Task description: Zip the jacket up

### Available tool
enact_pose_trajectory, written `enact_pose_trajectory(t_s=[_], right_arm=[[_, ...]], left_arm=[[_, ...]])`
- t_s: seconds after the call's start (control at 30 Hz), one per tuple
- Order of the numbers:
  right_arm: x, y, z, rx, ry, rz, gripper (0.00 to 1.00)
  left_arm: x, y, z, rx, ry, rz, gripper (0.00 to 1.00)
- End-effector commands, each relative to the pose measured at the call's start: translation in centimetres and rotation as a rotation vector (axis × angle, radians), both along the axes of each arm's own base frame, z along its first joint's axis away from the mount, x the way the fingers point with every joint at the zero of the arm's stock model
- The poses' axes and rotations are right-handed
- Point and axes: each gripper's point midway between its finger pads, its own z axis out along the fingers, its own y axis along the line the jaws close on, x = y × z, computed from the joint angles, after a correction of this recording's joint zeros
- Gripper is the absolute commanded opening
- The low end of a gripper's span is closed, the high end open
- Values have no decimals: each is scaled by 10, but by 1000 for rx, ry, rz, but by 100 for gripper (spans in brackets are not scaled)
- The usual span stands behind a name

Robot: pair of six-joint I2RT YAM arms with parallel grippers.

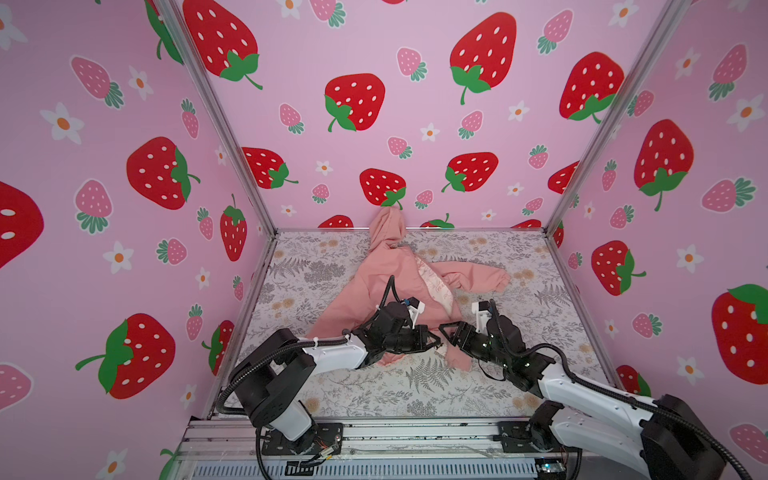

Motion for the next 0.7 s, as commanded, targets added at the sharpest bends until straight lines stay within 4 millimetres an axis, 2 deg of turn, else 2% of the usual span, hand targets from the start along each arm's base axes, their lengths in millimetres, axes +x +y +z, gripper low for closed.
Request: enact_pose_trajectory(t_s=[0.0,0.23,0.43,0.57,0.67], right_arm=[[2,-4,13,152,17,-54,66],[6,-6,19,191,8,-79,63],[12,3,26,222,2,-60,57],[16,12,30,251,1,-40,52],[20,18,36,265,-8,-29,43]], left_arm=[[-4,-7,23,-119,-4,-31,0],[-7,-10,37,-224,8,-30,0],[-8,-10,48,-266,2,-34,0],[-9,-9,53,-277,-5,-32,0],[-11,-6,54,-280,-9,-28,0]])
